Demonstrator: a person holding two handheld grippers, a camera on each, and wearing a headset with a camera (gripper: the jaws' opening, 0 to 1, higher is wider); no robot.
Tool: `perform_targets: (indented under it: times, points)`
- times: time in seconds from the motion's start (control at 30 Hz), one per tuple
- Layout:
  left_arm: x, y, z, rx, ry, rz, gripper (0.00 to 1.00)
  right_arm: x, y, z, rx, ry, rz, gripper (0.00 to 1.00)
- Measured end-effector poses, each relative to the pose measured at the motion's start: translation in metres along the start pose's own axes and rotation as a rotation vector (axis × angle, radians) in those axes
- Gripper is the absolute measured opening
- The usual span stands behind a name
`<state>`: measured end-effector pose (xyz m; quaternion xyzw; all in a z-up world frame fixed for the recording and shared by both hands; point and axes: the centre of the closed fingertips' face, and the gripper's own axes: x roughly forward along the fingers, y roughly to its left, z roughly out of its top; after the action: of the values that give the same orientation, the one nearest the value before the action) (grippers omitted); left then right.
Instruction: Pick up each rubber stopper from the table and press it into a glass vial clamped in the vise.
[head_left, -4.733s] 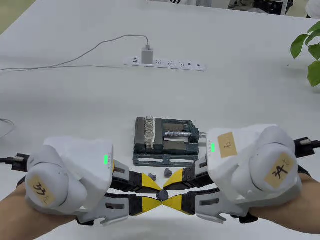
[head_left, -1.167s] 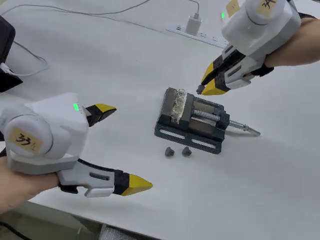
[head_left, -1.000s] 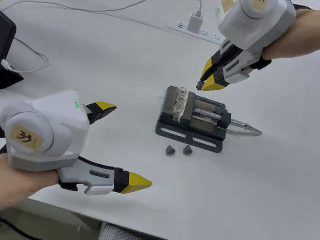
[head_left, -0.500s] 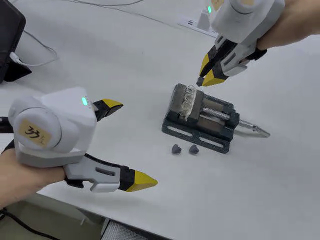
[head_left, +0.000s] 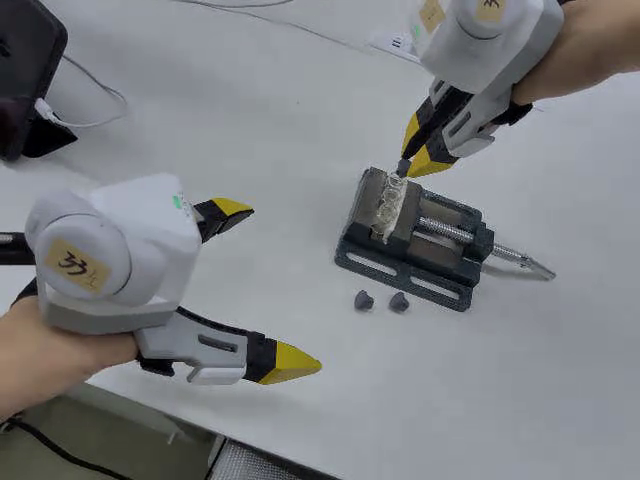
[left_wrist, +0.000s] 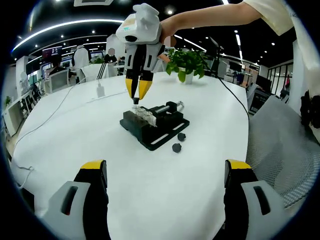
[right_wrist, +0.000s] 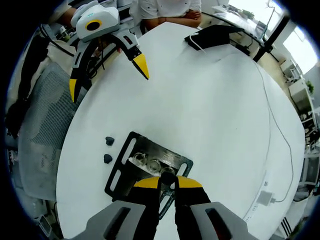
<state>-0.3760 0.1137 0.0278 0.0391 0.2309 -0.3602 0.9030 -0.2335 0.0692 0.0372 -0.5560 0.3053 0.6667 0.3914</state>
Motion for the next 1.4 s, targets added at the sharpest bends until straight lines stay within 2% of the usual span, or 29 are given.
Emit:
perform_targets:
  times: [0.27, 0.37, 0.4, 0.83, 1.13, 1.4]
  points:
    - [0.0002, -0.0003, -0.0023, -0.008, 0.002, 0.0, 0.97, 0.0037, 0.0012, -0.004, 0.014, 0.007, 0.014, 0.05]
    - [0.0005, -0.0007, -0.0031, -0.012, 0.004, 0.0, 0.97, 0.005, -0.0006, -0.0055, 0.006, 0.014, 0.005, 0.05]
    - [0.0005, -0.0008, -0.0031, -0.013, 0.003, 0.0, 0.97, 0.0046, 0.0001, -0.0032, 0.016, 0.003, 0.011, 0.05]
    - [0.0001, 0.0013, -0.0008, -0.014, -0.003, 0.004, 0.96, 0.0068, 0.0, -0.0014, 0.042, 0.025, 0.007, 0.05]
    - [0.0012, 0.0005, -0.0003, -0.017, -0.004, 0.0, 0.96, 0.0074, -0.0037, -0.0017, 0.121, 0.057, 0.004, 0.04]
    - [0.0037, 0.0002, 0.0019, -0.015, -0.009, -0.004, 0.96, 0.0063, 0.0026, -0.0038, 0.201, 0.069, -0.006, 0.04]
